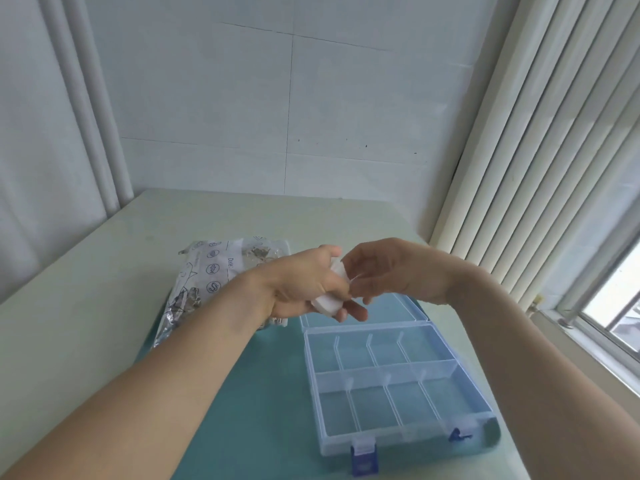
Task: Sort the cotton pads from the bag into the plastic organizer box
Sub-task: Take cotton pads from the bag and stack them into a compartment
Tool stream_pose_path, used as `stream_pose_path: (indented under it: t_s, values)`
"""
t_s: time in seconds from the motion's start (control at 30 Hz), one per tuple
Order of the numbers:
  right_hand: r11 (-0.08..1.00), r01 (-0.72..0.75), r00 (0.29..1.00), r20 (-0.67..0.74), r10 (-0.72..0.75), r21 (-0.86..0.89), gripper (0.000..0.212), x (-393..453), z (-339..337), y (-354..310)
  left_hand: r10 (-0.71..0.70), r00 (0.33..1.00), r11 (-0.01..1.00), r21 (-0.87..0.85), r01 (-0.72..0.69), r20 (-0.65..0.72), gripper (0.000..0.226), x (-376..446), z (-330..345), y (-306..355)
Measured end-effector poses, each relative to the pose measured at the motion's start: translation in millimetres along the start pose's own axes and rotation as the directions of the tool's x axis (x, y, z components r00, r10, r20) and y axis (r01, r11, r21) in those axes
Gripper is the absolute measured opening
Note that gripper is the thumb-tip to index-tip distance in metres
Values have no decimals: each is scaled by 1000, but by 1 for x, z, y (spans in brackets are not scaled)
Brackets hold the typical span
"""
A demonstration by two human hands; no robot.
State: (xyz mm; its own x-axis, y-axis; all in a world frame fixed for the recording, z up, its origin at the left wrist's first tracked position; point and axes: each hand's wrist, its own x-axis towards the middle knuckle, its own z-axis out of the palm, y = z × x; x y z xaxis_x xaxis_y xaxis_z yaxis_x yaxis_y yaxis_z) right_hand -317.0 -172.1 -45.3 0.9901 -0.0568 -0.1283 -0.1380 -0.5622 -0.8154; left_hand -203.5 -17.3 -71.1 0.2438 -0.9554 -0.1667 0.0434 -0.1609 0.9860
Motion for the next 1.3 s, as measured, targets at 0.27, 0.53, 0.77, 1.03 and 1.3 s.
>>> stream_pose_path:
  t_s: [0.27, 0.53, 0.77, 1.03, 1.3]
  values:
    - [963, -23, 983, -168, 70, 267, 17, -6, 24, -3, 36, 992, 996, 83, -26, -119, 59, -28, 11, -5]
    - [882, -273, 924, -153, 352, 384, 23, -11, 30, -2, 303, 865, 810, 586, -12, -401, 16, -38, 15, -24]
    - [812, -210, 848, -312, 429, 544, 22, -11, 67, 25, 191, 887, 735, 660, 154, -420, 15, -35, 21, -36]
    - [879, -301, 764, -458, 454, 369, 44, -13, 81, 28, -182, 947, 532, 783, 322, -266, 67, -64, 20, -37]
    - [901, -433, 774, -526, 354, -31, 45, 2, 95, 31, -188, 966, 731, 632, 259, -179, 89, -69, 21, -54]
